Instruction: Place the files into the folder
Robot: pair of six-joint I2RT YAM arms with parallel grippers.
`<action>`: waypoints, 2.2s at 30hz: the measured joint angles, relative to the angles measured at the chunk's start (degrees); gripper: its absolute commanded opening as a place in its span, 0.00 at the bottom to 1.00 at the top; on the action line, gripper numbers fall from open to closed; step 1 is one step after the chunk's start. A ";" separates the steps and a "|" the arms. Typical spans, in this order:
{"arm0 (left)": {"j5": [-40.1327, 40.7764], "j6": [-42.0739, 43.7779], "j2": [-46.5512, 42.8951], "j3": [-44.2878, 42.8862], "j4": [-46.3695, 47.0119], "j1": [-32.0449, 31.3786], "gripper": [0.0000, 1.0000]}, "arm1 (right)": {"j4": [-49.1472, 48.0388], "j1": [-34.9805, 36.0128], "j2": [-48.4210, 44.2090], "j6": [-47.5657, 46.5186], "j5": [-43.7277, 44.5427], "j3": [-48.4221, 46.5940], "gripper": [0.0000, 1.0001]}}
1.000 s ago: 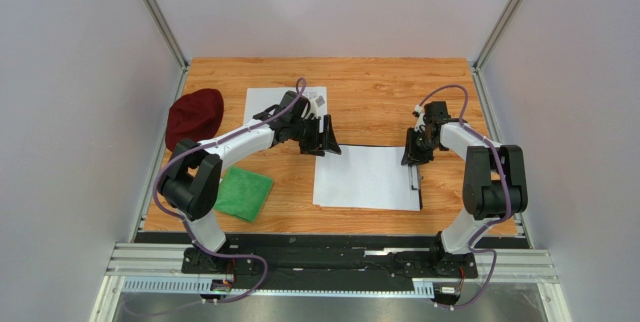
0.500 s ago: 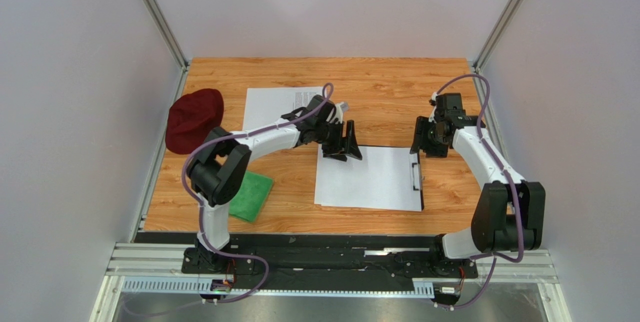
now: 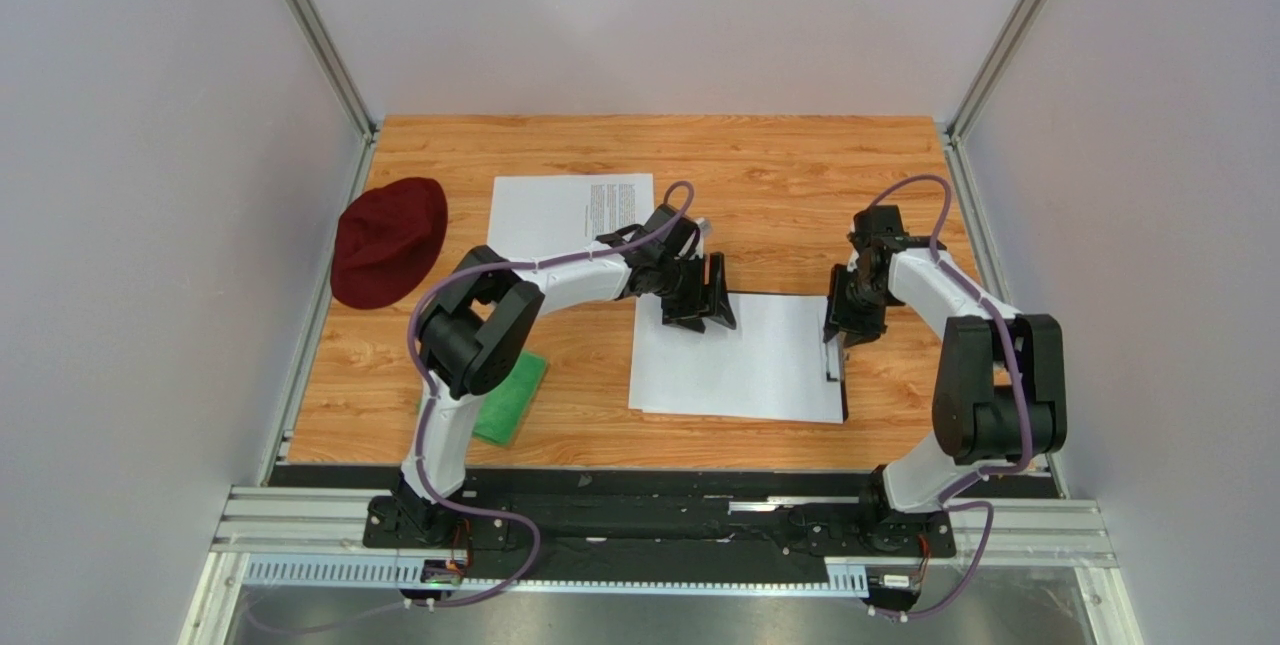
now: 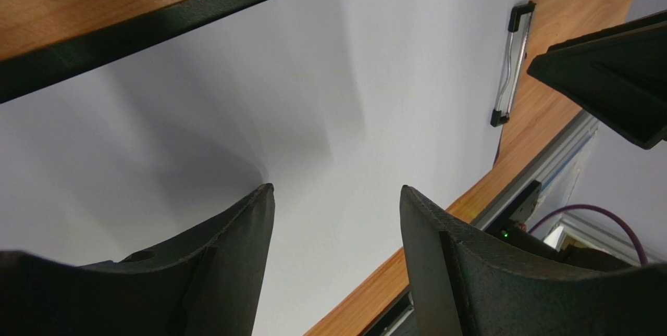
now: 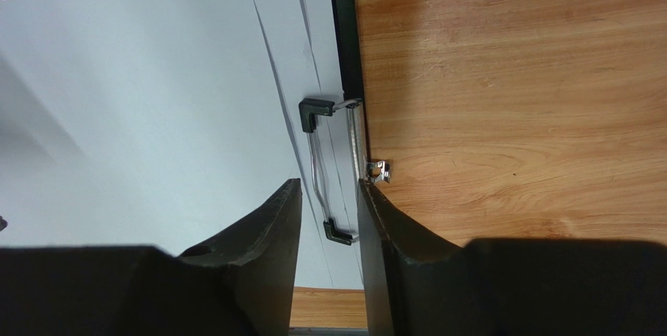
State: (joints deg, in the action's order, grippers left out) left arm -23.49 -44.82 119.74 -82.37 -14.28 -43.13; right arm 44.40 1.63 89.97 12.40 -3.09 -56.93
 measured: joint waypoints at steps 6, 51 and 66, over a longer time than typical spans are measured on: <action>0.68 -0.48 0.70 0.00 0.37 0.11 0.68 | 0.04 0.17 2.12 -0.26 0.09 0.70 0.41; -0.26 -1.25 0.83 0.90 1.73 1.01 0.69 | 0.13 7.58 5.86 1.01 10.34 0.00 0.00; 0.52 -0.09 -0.17 1.86 0.57 5.01 0.69 | -16.57 4.74 -2.99 2.23 -6.14 10.60 0.00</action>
State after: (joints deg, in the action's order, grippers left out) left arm -22.96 -44.91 119.57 -80.51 -13.72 -38.13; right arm 27.83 6.37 86.98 14.63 -9.23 -46.33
